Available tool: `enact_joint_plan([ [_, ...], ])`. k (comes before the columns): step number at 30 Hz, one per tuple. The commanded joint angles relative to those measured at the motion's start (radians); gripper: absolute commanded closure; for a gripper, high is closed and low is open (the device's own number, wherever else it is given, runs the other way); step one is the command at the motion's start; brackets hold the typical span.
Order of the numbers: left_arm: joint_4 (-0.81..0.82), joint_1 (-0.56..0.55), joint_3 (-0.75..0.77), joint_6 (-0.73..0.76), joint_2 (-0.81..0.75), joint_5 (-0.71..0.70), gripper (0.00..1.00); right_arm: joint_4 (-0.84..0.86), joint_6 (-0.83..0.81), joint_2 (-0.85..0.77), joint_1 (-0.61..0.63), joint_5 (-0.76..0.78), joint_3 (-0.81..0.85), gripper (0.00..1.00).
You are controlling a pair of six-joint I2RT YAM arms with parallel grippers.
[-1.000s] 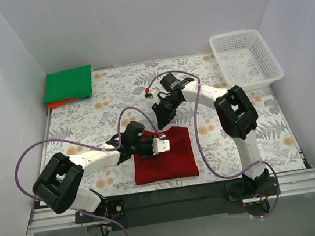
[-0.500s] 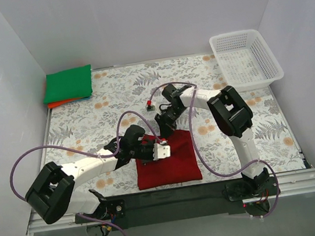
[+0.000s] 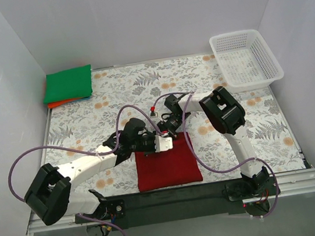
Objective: Fold and stack the t-shirts
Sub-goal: Fold the tshirt
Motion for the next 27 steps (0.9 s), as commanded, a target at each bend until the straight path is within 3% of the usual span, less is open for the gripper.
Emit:
enact_joint_plan([
  [1,0.064,0.019,0.059,0.014,-0.004,-0.029,1.0,0.007,-0.061,0.046,0.008,0.081,-0.033,0.88],
  [12,0.148,0.105,0.13,0.068,0.083,-0.025,1.0,0.004,-0.065,0.044,0.008,0.072,-0.058,0.88],
  [18,0.21,0.116,0.096,0.088,0.106,-0.026,1.0,0.0,-0.047,0.02,0.008,0.099,-0.038,0.87],
  [27,0.239,0.116,0.021,0.131,0.094,-0.032,1.0,-0.036,0.02,-0.081,-0.001,0.322,0.097,0.75],
])
